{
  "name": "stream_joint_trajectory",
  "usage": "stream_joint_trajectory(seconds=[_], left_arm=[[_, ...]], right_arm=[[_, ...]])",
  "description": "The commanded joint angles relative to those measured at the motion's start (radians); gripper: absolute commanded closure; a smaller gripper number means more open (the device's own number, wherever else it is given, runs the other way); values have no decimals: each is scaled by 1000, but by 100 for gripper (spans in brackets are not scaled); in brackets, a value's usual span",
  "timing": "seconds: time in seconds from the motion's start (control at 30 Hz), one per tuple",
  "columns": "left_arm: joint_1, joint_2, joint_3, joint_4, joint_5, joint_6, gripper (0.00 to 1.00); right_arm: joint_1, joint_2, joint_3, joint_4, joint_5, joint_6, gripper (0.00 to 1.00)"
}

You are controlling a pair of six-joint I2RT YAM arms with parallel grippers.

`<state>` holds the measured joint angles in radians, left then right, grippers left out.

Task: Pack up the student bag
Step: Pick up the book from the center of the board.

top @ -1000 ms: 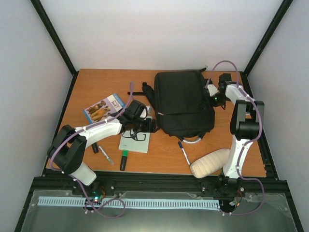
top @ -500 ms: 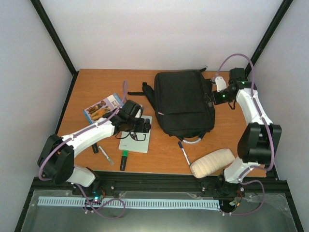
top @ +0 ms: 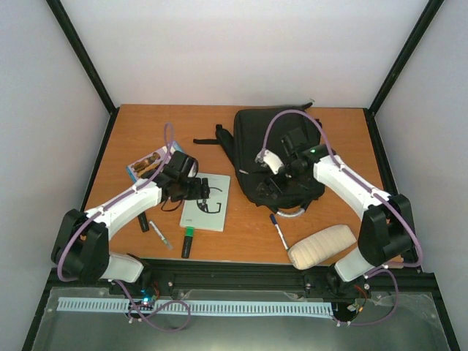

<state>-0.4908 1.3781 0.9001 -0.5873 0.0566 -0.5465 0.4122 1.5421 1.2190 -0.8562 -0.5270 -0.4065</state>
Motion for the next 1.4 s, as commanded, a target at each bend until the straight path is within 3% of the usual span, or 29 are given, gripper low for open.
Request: stream_joint_trajectory(seconds=[0.0, 0.13, 0.4, 0.5, 0.63, 0.73, 1.17, 1.37], left_arm=[[43, -2, -27, 6, 19, -23, 10], [69, 23, -36, 32, 38, -53, 11], [70, -7, -63, 41, -26, -82, 11], [70, 34, -63, 46, -10, -76, 12], [70, 61, -76, 63, -40, -84, 12], [70, 81, -85, 77, -40, -90, 12], [70, 128, -161, 216, 132, -138, 17], [71, 113, -202, 297, 269, -147, 32]], right_arm=[[67, 44, -15, 86, -67, 26, 17], [117, 125, -4, 129, -84, 79, 25], [216, 240, 58, 162, -78, 173, 28], [236, 285, 81, 198, -38, 256, 35], [238, 340, 104, 228, -136, 336, 36], [243, 377, 128, 229, -122, 378, 37], [243, 526, 191, 264, -62, 407, 42], [235, 562, 176, 261, 19, 390, 44]])
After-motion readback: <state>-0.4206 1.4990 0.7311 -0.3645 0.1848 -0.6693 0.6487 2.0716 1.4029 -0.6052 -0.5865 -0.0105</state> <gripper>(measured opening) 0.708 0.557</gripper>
